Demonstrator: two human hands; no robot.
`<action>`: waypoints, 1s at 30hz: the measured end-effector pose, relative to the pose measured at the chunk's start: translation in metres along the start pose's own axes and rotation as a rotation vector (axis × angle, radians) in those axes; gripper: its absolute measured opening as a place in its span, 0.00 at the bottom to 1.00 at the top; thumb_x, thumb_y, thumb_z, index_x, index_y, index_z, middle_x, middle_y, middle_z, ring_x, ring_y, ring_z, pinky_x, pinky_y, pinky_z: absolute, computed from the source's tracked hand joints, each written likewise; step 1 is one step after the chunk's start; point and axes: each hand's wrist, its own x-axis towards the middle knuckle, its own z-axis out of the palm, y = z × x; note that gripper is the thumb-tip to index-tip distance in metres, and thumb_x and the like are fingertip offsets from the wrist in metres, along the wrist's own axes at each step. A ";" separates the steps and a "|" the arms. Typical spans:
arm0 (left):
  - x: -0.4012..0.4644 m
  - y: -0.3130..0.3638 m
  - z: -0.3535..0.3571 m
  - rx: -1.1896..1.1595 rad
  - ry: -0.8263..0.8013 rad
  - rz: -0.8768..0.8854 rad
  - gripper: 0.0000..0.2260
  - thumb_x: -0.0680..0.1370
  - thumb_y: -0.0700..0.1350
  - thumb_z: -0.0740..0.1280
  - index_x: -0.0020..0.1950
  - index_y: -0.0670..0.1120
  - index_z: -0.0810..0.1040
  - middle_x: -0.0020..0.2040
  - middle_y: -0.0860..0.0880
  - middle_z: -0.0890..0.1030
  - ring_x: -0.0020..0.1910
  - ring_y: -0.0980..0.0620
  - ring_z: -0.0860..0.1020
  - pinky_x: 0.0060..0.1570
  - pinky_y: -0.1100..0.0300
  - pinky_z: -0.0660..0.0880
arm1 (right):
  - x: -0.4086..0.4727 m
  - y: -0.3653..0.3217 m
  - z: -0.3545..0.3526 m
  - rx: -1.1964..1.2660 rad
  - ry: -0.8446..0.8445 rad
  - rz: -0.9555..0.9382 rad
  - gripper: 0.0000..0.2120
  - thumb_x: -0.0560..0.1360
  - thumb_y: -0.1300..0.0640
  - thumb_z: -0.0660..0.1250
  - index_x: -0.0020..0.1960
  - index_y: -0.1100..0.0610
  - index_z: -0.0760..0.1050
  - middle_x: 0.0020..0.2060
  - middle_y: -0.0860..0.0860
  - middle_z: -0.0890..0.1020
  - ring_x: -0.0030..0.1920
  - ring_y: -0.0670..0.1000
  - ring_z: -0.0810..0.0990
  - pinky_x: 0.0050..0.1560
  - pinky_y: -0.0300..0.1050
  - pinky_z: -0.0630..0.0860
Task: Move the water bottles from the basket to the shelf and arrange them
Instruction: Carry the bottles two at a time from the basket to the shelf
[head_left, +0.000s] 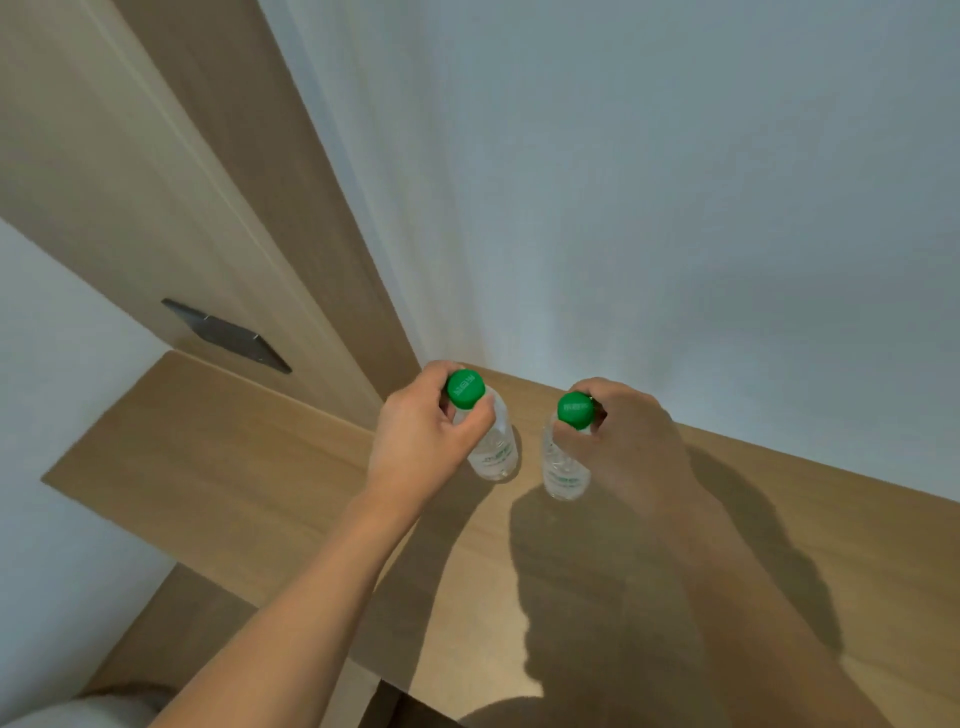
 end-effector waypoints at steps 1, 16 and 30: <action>0.006 -0.003 0.005 0.000 -0.009 -0.001 0.07 0.74 0.48 0.73 0.49 0.50 0.77 0.28 0.57 0.71 0.28 0.60 0.71 0.28 0.70 0.66 | 0.007 0.002 0.001 0.016 -0.015 0.011 0.08 0.72 0.49 0.70 0.49 0.49 0.77 0.39 0.44 0.79 0.41 0.48 0.77 0.42 0.47 0.76; 0.027 -0.047 0.029 0.041 -0.111 -0.080 0.08 0.74 0.48 0.72 0.50 0.49 0.77 0.30 0.54 0.74 0.29 0.58 0.73 0.28 0.67 0.68 | 0.051 0.023 0.020 0.078 0.012 0.083 0.08 0.73 0.49 0.70 0.51 0.47 0.75 0.39 0.42 0.76 0.41 0.47 0.75 0.42 0.44 0.70; 0.024 -0.038 0.024 0.258 -0.201 -0.114 0.17 0.77 0.56 0.67 0.62 0.49 0.72 0.38 0.55 0.78 0.37 0.54 0.79 0.33 0.58 0.73 | 0.022 0.017 0.012 0.126 0.033 0.208 0.23 0.77 0.47 0.66 0.70 0.49 0.67 0.49 0.45 0.75 0.50 0.46 0.76 0.51 0.44 0.73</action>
